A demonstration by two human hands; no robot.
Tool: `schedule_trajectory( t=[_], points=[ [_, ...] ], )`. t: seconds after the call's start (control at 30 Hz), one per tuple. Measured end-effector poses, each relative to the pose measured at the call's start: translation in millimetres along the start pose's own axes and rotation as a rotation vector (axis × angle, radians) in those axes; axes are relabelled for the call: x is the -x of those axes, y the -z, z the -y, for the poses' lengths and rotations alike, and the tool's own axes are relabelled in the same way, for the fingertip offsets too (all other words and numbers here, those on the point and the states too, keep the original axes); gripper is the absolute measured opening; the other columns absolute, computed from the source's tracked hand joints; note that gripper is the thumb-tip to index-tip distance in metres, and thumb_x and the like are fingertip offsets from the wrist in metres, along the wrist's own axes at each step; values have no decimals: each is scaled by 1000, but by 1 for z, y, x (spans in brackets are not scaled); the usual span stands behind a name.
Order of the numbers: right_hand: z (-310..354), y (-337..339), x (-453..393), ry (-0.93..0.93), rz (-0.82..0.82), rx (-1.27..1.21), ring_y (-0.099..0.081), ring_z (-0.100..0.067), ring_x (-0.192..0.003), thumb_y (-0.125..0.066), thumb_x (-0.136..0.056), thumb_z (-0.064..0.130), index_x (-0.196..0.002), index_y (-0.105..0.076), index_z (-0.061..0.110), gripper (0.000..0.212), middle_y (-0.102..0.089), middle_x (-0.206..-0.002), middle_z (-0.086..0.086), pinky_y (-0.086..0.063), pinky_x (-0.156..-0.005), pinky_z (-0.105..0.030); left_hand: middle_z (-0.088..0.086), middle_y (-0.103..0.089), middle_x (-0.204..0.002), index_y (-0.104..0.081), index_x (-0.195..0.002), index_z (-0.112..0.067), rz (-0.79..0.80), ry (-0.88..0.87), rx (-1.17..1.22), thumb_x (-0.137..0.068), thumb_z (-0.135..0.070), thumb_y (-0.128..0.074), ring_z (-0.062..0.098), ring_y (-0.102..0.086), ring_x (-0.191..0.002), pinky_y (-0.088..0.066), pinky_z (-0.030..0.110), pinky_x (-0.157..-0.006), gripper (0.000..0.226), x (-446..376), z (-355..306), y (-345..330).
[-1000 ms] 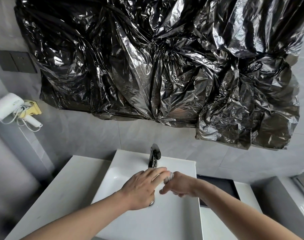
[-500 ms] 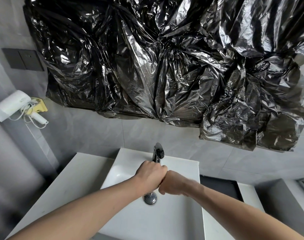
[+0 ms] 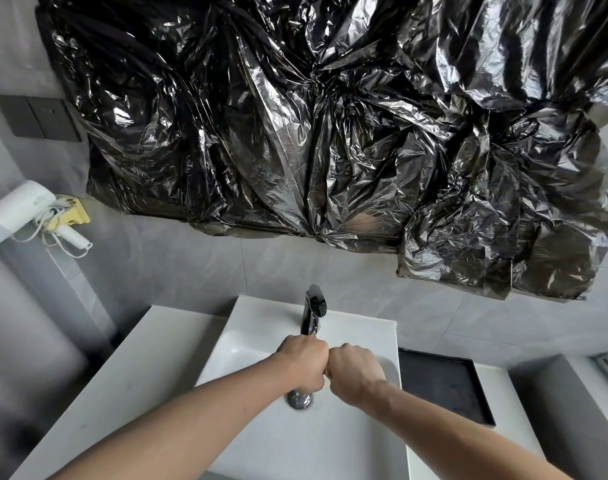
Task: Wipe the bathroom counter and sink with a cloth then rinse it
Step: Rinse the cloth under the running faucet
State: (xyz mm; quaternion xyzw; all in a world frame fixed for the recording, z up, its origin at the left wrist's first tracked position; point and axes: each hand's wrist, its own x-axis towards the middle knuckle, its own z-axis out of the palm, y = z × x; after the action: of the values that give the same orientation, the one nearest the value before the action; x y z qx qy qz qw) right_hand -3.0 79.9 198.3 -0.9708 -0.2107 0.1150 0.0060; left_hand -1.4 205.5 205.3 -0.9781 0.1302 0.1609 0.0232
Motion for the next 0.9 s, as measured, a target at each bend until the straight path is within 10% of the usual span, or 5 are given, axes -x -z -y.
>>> schedule_trajectory(
  t=[0.2, 0.37, 0.53, 0.67, 0.9],
  points=[
    [-17, 7, 1, -37, 142, -229, -56, -26, -81, -59, -82, 13, -76, -54, 25, 15, -65, -91, -3, -41, -59, -28, 2, -63, -115, -48, -113, -21, -289, -131, 85, -85, -13, -53, 31, -63, -102, -41, 38, -72, 29, 23, 7, -6],
    [-30, 28, 6, -48, 438, -808, -38, -11, -53, -76, -77, 8, -67, -41, 26, 41, -42, -60, 12, -34, -54, -26, -8, -44, -146, -24, -153, -28, -551, -388, 72, -77, -17, -67, 14, -53, -114, -52, 29, -85, 88, 38, 21, -32],
    [-7, 39, 16, 46, 767, -964, -23, -4, -43, -66, -85, -2, -63, -52, 25, 39, -37, -52, 17, -20, -43, -17, -8, -56, -100, -53, -119, -24, -662, -403, -54, -60, -22, -78, 14, -58, -85, -48, 27, -65, 65, 32, 26, -20],
    [9, 31, 8, 10, 451, -589, -40, -17, -56, -65, -75, 13, -76, -62, 17, 5, -48, -67, 0, -32, -49, -26, -7, -63, -67, -56, -78, -25, -531, -292, -224, -50, -23, -79, 16, -62, -62, -38, 26, -51, 35, 25, 27, 2],
    [6, 23, 1, -38, 80, -149, -52, -28, -69, -55, -83, 8, -67, -40, 21, 26, -44, -69, 4, -43, -65, -31, 10, -73, -96, -64, -86, -21, -227, -64, -145, -81, -11, -56, 36, -69, -89, -38, 32, -67, 14, 15, 10, 17]
  ],
)
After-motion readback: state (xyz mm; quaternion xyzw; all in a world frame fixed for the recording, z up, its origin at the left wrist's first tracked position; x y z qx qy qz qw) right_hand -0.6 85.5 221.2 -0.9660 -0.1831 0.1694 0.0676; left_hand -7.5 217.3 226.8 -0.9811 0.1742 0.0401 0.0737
